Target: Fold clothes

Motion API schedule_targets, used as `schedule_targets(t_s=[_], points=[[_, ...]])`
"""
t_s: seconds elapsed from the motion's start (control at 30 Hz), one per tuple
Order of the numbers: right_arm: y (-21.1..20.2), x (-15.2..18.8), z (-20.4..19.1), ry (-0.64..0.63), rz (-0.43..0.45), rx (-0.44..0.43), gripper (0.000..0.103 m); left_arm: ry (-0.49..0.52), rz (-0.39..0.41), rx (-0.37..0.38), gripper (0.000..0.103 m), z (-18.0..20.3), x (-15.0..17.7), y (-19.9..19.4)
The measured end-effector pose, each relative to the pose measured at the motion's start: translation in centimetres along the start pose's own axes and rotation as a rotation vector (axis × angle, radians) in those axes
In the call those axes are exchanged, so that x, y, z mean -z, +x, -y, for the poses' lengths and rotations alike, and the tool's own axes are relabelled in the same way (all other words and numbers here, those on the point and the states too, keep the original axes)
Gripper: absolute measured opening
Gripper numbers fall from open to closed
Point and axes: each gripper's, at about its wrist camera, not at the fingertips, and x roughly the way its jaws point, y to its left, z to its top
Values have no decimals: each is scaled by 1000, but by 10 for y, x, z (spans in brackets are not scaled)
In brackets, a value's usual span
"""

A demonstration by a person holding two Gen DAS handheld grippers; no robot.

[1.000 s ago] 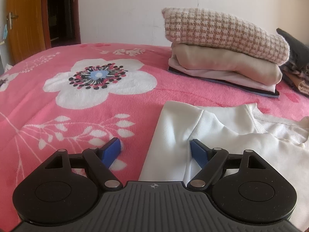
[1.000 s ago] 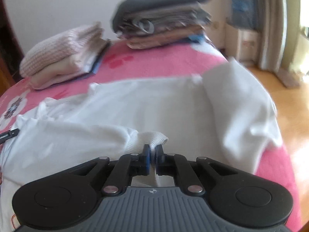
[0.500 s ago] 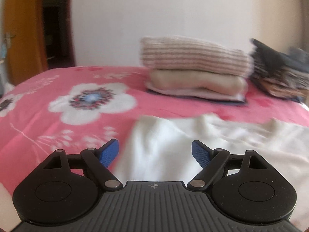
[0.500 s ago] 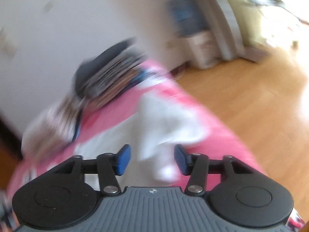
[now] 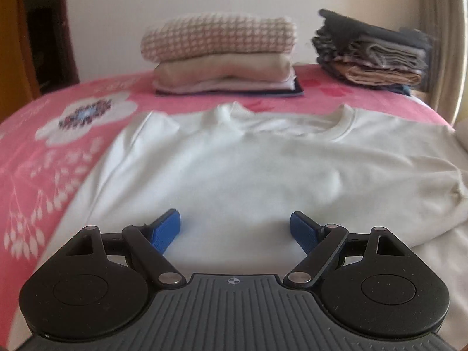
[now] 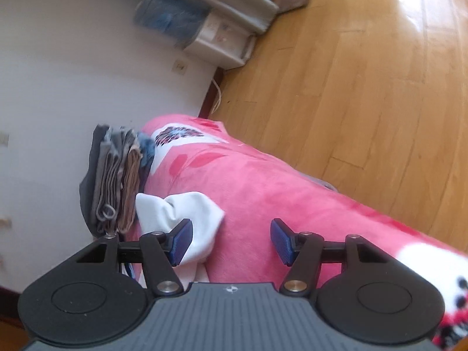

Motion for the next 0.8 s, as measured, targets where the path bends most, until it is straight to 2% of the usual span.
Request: schedule_targets(t_s=[0.2,0.27,0.33,0.4,0.6,0.8], points=[[39,-2,-45,-222,-86,61,60,-24,38,-24,84,1,9,-1],[50,2,-59,-319,-112,97,50,-29,41,-26,85,2,10,-1],[52,6,-66,-393,-113,132,25,-37,46,-26,85,2,11,0],[51,6,-69,-407,-107,145,7,-41,52,-24,86,1,12,0],[25,10,-93,-446,-9,138,4,-71,61,-10,86,-3,13,-1],[-7,36,-160,-613,26,32,4,-92,69,2,86,-6,14,-2]])
